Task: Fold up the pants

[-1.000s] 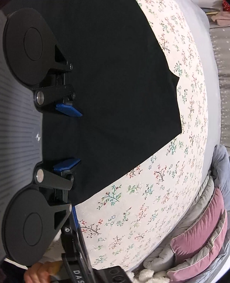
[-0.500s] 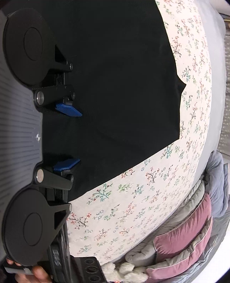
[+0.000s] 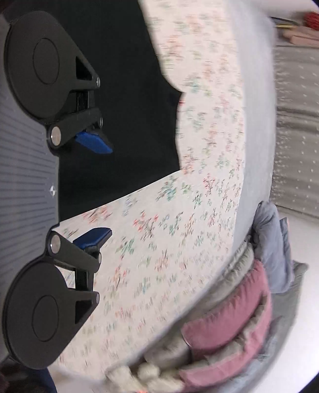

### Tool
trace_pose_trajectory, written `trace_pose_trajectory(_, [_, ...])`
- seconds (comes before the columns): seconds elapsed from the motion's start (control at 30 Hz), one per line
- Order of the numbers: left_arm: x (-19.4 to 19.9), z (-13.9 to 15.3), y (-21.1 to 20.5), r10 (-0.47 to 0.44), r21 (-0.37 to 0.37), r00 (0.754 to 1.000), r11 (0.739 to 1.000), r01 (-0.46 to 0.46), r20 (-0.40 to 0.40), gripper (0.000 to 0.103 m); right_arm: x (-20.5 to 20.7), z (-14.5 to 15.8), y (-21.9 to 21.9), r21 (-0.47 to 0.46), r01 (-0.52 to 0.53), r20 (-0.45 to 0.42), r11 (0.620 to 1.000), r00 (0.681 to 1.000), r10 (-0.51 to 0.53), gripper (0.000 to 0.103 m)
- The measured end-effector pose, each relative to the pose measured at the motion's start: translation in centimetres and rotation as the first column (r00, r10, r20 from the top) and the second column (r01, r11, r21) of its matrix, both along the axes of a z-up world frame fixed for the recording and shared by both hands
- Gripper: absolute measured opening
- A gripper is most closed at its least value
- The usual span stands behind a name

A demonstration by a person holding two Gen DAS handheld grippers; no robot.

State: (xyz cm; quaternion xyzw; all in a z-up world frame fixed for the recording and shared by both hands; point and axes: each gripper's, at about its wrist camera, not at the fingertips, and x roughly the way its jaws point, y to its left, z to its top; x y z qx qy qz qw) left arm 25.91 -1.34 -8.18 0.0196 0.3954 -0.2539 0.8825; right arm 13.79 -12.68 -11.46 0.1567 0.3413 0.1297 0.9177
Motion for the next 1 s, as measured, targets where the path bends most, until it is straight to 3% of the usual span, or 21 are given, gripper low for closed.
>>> trace_pose_trajectory(0.13, [2.4,-1.5,-4.3,-0.026,0.152,0.999,0.988,0.033,-0.043,0.057,0.5,-0.1,0.6,0.018,0.014,-0.021,1.0,1.0,-0.013,0.005])
trace_pose_trajectory(0.23, [2.7,-3.6,-7.9,-0.035,0.377,0.999,0.925,0.037,-0.014,0.057,0.7,-0.2,0.6,0.005,0.002,-0.021,1.0,1.0,-0.002,0.005])
trace_pose_trajectory(0.27, [2.8,-4.0,-8.6,-0.02,0.422,1.0,0.906,0.021,-0.008,0.057,0.6,-0.1,0.6,-0.011,-0.008,-0.012,1.0,1.0,0.007,0.005])
trace_pose_trajectory(0.37, [3.0,-4.7,-9.7,-0.018,0.487,1.0,0.873,0.019,-0.006,0.057,0.2,0.1,0.7,-0.041,-0.023,-0.004,0.999,1.0,0.023,0.005])
trace_pose_trajectory(0.47, [3.5,-5.0,-11.2,-0.037,0.575,0.999,0.818,0.016,0.024,0.056,0.4,0.0,0.1,-0.007,-0.014,-0.044,1.0,0.999,0.014,0.005])
trace_pose_trajectory(0.53, [3.9,-5.2,-12.3,-0.072,0.639,0.996,0.769,0.023,0.05,0.046,0.4,-0.2,-0.8,0.047,0.0,-0.076,0.999,0.997,0.003,0.005])
trace_pose_trajectory(0.6, [4.6,-5.5,-13.3,-0.083,0.689,0.994,0.725,0.015,0.066,0.017,0.7,-0.4,-1.7,0.117,0.022,-0.11,0.993,0.994,-0.009,0.005])
trace_pose_trajectory(0.67, [5.3,-5.9,-13.9,-0.07,0.718,0.996,0.696,0.004,0.062,0.0,0.8,-0.8,-2.6,0.181,0.046,-0.147,0.982,0.989,-0.02,0.004])
trace_pose_trajectory(0.7, [5.7,-6.1,-14.0,-0.061,0.727,0.996,0.686,-0.003,0.062,0.0,0.7,-1.0,-3.0,0.206,0.057,-0.159,0.977,0.987,-0.024,0.004])
trace_pose_trajectory(0.73, [5.9,-6.2,-13.9,-0.052,0.728,0.997,0.685,-0.009,0.061,0.0,0.7,-1.1,-3.4,0.231,0.065,-0.166,0.971,0.986,-0.027,0.004])
trace_pose_trajectory(0.83, [5.9,-5.6,-13.8,-0.024,0.699,0.997,0.714,-0.039,0.08,0.0,0.3,-1.0,-4.8,0.292,0.087,-0.181,0.952,0.983,-0.034,0.004])
trace_pose_trajectory(1.0, [6.3,-1.6,-12.9,0.066,0.521,0.994,0.848,-0.1,0.084,0.0,-0.1,-0.3,-7.7,0.336,0.104,-0.146,0.936,0.988,-0.057,0.003])
